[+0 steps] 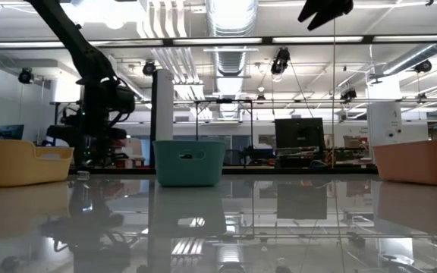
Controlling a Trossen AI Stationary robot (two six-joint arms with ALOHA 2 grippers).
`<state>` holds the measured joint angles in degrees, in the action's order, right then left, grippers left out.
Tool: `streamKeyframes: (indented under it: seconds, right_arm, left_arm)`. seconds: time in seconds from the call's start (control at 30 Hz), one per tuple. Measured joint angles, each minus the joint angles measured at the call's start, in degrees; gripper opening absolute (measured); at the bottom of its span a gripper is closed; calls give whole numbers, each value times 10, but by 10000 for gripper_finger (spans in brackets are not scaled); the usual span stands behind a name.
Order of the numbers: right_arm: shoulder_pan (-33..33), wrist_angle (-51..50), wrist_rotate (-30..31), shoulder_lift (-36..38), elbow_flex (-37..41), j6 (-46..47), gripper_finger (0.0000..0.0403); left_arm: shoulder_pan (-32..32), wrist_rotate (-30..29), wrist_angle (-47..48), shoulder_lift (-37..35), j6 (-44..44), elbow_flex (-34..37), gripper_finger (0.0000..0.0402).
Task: Sort batteries
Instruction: Put the silver battery into the green bin
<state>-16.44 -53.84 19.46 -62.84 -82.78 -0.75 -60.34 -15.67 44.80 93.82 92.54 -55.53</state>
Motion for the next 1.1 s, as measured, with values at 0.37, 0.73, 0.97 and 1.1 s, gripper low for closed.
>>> streamKeyframes:
  seconds: [0.37,0.73,0.97,1.1]
  right_arm:
    - [-9,11,0,11,0,12,368]
    - [-35,20,-2,-8,0,38,368]
    - [-70,20,-6,-10,0,17,368]
    - [-95,27,-40,-10,0,9,368]
  left_arm:
    - [-10,34,11,62,76,-29,206]
    - [-11,37,72,134,96,-92,103]
    - [-10,18,82,163,10,-130,11]
    - [-8,-6,67,159,-97,-151,16]
